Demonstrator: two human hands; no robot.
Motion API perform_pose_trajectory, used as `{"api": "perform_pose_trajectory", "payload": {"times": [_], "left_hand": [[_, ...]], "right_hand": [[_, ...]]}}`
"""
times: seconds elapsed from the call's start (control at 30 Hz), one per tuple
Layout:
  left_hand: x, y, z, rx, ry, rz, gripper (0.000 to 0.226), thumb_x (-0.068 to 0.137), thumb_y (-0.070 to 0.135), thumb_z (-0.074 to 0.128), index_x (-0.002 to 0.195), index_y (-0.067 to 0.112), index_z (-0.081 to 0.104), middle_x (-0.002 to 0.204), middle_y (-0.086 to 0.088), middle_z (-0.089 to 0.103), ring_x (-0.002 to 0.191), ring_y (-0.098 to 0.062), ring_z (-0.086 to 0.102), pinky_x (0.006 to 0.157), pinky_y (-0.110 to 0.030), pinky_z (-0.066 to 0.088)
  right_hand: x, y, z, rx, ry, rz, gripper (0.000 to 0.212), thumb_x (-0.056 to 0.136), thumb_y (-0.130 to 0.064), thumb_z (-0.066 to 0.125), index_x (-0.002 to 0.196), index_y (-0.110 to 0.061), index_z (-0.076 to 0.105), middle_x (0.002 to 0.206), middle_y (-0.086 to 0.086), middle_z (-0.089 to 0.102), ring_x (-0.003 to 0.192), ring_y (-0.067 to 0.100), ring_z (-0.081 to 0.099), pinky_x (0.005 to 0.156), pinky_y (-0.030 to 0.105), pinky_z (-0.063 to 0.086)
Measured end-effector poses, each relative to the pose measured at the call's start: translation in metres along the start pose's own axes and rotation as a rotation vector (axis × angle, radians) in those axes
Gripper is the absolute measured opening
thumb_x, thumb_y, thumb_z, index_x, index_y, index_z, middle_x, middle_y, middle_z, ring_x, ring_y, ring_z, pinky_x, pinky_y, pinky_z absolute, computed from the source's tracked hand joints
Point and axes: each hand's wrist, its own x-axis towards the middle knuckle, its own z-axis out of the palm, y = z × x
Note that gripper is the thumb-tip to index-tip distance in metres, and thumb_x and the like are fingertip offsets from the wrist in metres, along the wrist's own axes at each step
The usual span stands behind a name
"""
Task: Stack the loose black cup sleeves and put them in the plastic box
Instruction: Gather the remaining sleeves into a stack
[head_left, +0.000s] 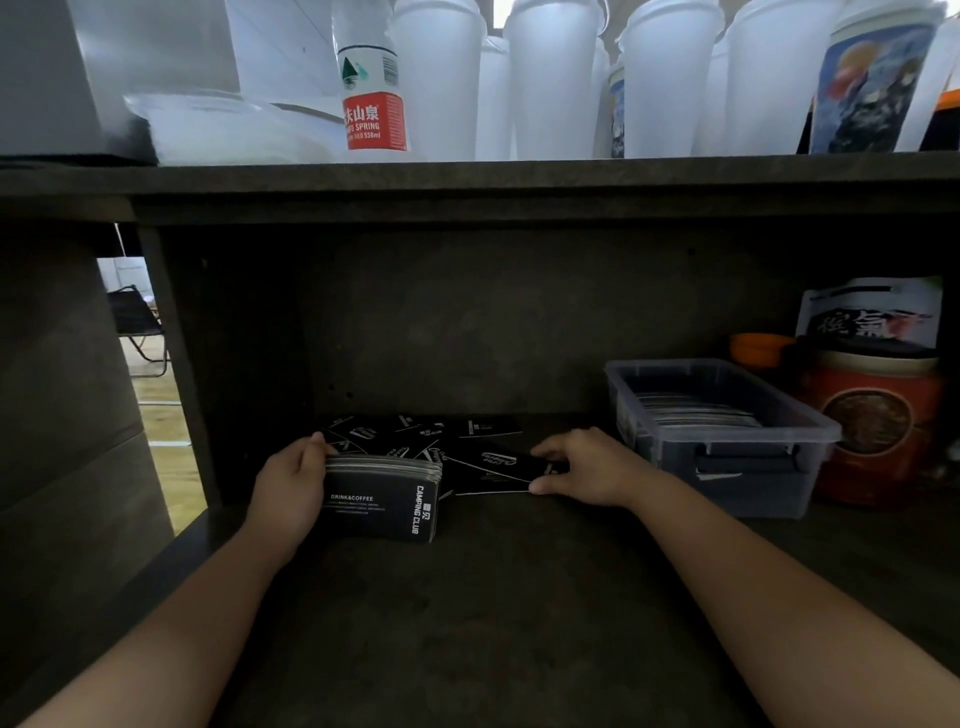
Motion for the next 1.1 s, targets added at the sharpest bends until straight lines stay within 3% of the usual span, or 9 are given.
{"api": "perform_pose_trajectory", "payload": {"times": [0.17, 0.23, 0.3, 0.53, 0.63, 0.77, 0.87, 1.0, 1.1], "left_hand": [[0.000, 0.000, 0.000, -0.010, 0.002, 0.006, 0.042, 0.104, 0.034, 0.033, 0.085, 0.014, 0.065, 0.083, -0.009, 0.066, 0.083, -0.023, 0.063, 0.077, -0.038, 0.048], [-0.001, 0.000, 0.000, -0.015, 0.013, -0.005, 0.042, 0.104, 0.035, 0.034, 0.084, 0.014, 0.064, 0.083, -0.010, 0.066, 0.084, -0.025, 0.063, 0.080, -0.041, 0.050], [-0.002, 0.002, 0.000, -0.020, 0.025, -0.016, 0.042, 0.103, 0.037, 0.034, 0.085, 0.013, 0.064, 0.084, -0.010, 0.066, 0.084, -0.025, 0.062, 0.082, -0.043, 0.050], [-0.010, 0.011, 0.001, 0.087, 0.082, 0.070, 0.040, 0.103, 0.042, 0.031, 0.099, 0.012, 0.059, 0.092, -0.003, 0.062, 0.089, -0.019, 0.059, 0.076, -0.034, 0.041], [-0.010, 0.010, 0.002, -0.002, 0.049, 0.104, 0.041, 0.102, 0.045, 0.028, 0.108, 0.020, 0.061, 0.102, 0.003, 0.064, 0.098, -0.015, 0.059, 0.084, -0.034, 0.043], [-0.012, 0.011, -0.003, -0.179, -0.126, -0.001, 0.051, 0.100, 0.053, 0.028, 0.095, 0.025, 0.071, 0.097, 0.001, 0.071, 0.095, -0.016, 0.066, 0.089, -0.039, 0.049], [-0.013, 0.013, -0.006, -0.174, -0.174, -0.014, 0.047, 0.099, 0.052, 0.034, 0.093, 0.023, 0.071, 0.097, -0.001, 0.071, 0.093, -0.018, 0.067, 0.086, -0.040, 0.050], [-0.013, 0.013, -0.003, -0.020, -0.115, 0.051, 0.034, 0.098, 0.045, 0.043, 0.086, 0.024, 0.067, 0.098, -0.003, 0.062, 0.089, -0.018, 0.062, 0.074, -0.032, 0.048], [-0.014, 0.017, 0.000, 0.095, -0.037, 0.108, 0.030, 0.100, 0.039, 0.042, 0.085, 0.024, 0.063, 0.097, -0.001, 0.057, 0.086, -0.015, 0.058, 0.065, -0.025, 0.041]], "right_hand": [[-0.006, -0.006, -0.008, 0.101, 0.230, -0.046, 0.030, 0.093, -0.042, 0.059, 0.118, -0.026, 0.066, 0.111, -0.006, 0.068, 0.100, 0.007, 0.063, 0.084, 0.022, 0.050], [-0.007, -0.017, -0.008, 0.413, 0.310, -0.022, 0.024, 0.098, -0.034, 0.053, 0.104, -0.018, 0.070, 0.093, 0.000, 0.071, 0.085, 0.013, 0.068, 0.074, 0.026, 0.057], [-0.009, -0.030, -0.002, 0.659, 0.226, -0.006, 0.022, 0.099, -0.023, 0.053, 0.097, -0.010, 0.071, 0.089, 0.005, 0.070, 0.080, 0.014, 0.070, 0.066, 0.022, 0.057], [-0.005, -0.061, 0.031, 0.402, 0.205, -0.211, 0.016, 0.095, -0.024, 0.060, 0.099, -0.018, 0.073, 0.076, -0.013, 0.066, 0.066, 0.003, 0.064, 0.057, 0.014, 0.048], [-0.004, -0.070, 0.042, 0.442, 0.205, -0.241, 0.018, 0.096, -0.023, 0.058, 0.105, -0.017, 0.073, 0.080, -0.017, 0.066, 0.068, -0.003, 0.063, 0.063, 0.013, 0.048], [-0.006, -0.079, 0.057, 0.740, 0.097, -0.151, 0.035, 0.098, -0.010, 0.052, 0.131, -0.020, 0.058, 0.115, 0.001, 0.068, 0.107, 0.009, 0.063, 0.099, 0.028, 0.049], [-0.012, -0.088, 0.060, 0.829, -0.010, -0.149, 0.041, 0.101, -0.011, 0.046, 0.141, -0.018, 0.045, 0.124, 0.002, 0.063, 0.116, 0.009, 0.059, 0.102, 0.022, 0.045], [-0.015, -0.092, 0.060, 0.808, -0.051, -0.178, 0.042, 0.101, -0.029, 0.046, 0.143, -0.021, 0.043, 0.136, 0.001, 0.055, 0.124, 0.009, 0.053, 0.108, 0.032, 0.042], [-0.017, -0.095, 0.060, 0.763, -0.078, -0.212, 0.059, 0.093, -0.027, 0.062, 0.146, -0.018, 0.038, 0.137, -0.003, 0.052, 0.122, 0.003, 0.050, 0.102, 0.019, 0.043]]}}
